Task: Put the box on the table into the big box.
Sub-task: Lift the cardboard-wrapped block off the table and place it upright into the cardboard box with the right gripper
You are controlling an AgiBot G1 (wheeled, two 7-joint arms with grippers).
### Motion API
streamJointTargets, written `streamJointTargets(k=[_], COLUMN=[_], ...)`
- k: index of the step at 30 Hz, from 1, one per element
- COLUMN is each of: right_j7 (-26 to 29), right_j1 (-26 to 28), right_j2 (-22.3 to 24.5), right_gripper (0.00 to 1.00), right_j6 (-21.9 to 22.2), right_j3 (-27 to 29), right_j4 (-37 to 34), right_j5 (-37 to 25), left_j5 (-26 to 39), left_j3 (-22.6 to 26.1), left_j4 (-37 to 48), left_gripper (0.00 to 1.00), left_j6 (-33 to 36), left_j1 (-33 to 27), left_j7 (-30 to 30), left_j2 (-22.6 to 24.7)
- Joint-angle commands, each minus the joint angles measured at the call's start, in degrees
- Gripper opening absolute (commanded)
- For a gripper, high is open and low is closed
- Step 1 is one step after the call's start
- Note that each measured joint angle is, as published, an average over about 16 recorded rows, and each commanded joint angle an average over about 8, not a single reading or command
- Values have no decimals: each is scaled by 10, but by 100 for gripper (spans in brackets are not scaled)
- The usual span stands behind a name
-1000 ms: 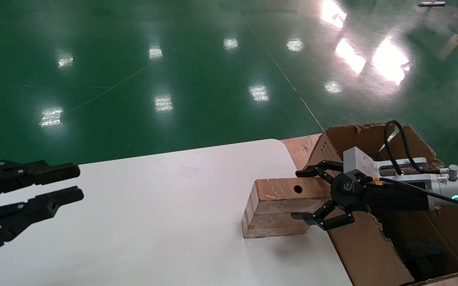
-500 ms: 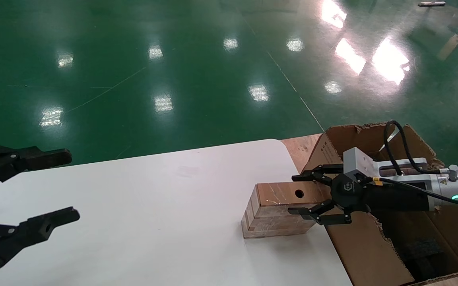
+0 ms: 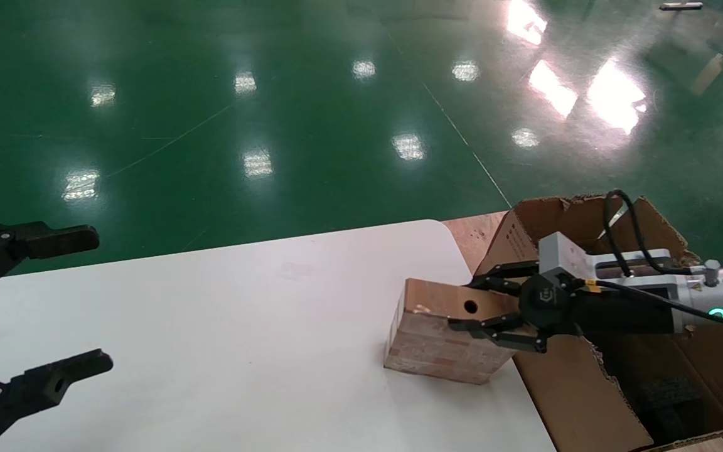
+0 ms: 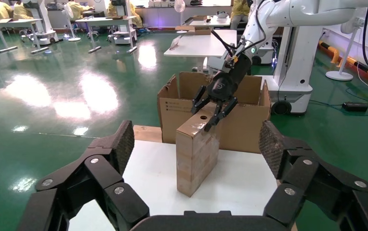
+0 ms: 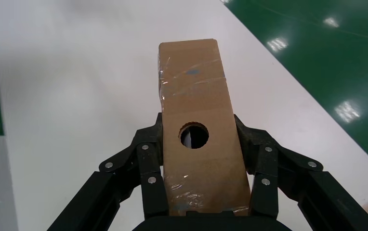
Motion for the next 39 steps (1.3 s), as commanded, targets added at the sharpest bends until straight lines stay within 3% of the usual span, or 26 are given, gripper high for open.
streamJointTargets(k=[1,7,13,21,25,30,39], right_j7=[7,106,203,285,300,292,221], right_j1=[-3,7,55,159,189,178,115], right_j2=[-1,33,96,195,246,290,290], right_gripper=[0,0,0,0,0,0,0], right_j6=[0,4,23,44,40,32,65], right_j3=[-1,5,30,74,85,70,6], right_j4=[8,102,177,199,180,125,1], right_j5=[5,61,102,73,38,24,95], left_j5=[0,0,0,0,0,0,0], left_j3=[0,0,0,0,0,0,0], left_j4=[0,0,0,0,0,0,0], left_gripper=[100,100,100,100,100,100,100], left_j6=[0,0,0,0,0,0,0], left_j1=[0,0,0,0,0,0,0], left_j7=[0,0,0,0,0,0,0], left_j2=[0,0,0,0,0,0,0])
